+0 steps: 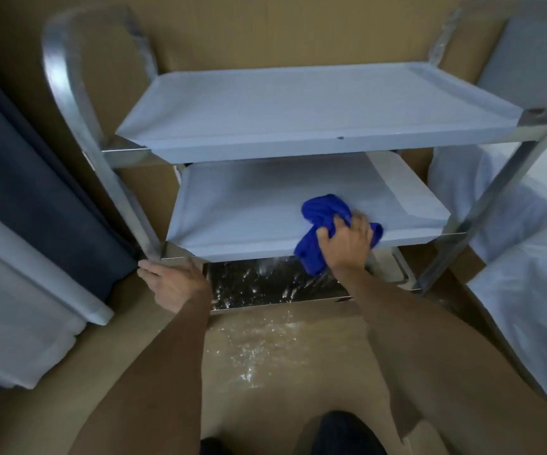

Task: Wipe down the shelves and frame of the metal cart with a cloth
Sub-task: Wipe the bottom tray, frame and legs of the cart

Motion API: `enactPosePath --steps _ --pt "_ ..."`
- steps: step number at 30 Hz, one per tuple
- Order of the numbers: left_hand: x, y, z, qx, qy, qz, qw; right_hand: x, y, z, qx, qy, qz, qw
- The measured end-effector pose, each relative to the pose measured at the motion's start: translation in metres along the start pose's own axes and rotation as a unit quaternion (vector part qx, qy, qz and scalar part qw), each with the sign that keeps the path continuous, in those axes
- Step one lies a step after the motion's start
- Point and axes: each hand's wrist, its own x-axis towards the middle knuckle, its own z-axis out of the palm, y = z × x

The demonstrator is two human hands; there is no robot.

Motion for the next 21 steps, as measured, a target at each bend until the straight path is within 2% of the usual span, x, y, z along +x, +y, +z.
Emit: enactPosePath --steps 2,3,5,9,12,15,18,21 --pt "0.018 0.001 -0.001 -0.017 0.019 0.006 1.000 0.022 0.006 -0.002 0.016 -0.007 0.122 0.992" --pt "0.027 0.002 -0.001 -0.028 0.025 0.010 0.999 0.031 0.003 -0.001 0.012 -0.015 0.157 0.987" --pt "0.042 0.002 0.000 -0.039 0.035 0.019 0.998 0.044 -0.015 0.003 -0.012 -0.040 0.162 0.986" --pt "0.062 -0.017 0.002 -0.057 0.066 0.069 0.994 0.047 -0.095 0.035 -0.008 -0.082 0.078 0.993" --pt "0.071 -0.027 0.006 -0.068 0.064 0.098 0.991 0.029 -0.193 0.064 0.022 -0.105 -0.053 0.993" --pt "0.076 -0.029 0.008 -0.071 0.069 0.083 0.992 -0.016 -0.269 0.083 0.042 -0.109 -0.178 0.977" --pt "0.075 -0.026 0.010 -0.088 0.087 0.022 0.992 -0.050 -0.293 0.081 0.074 -0.131 -0.239 0.959" --pt "0.075 -0.022 0.008 -0.084 0.085 -0.008 0.993 -0.053 -0.278 0.071 0.090 -0.128 -0.251 0.955"
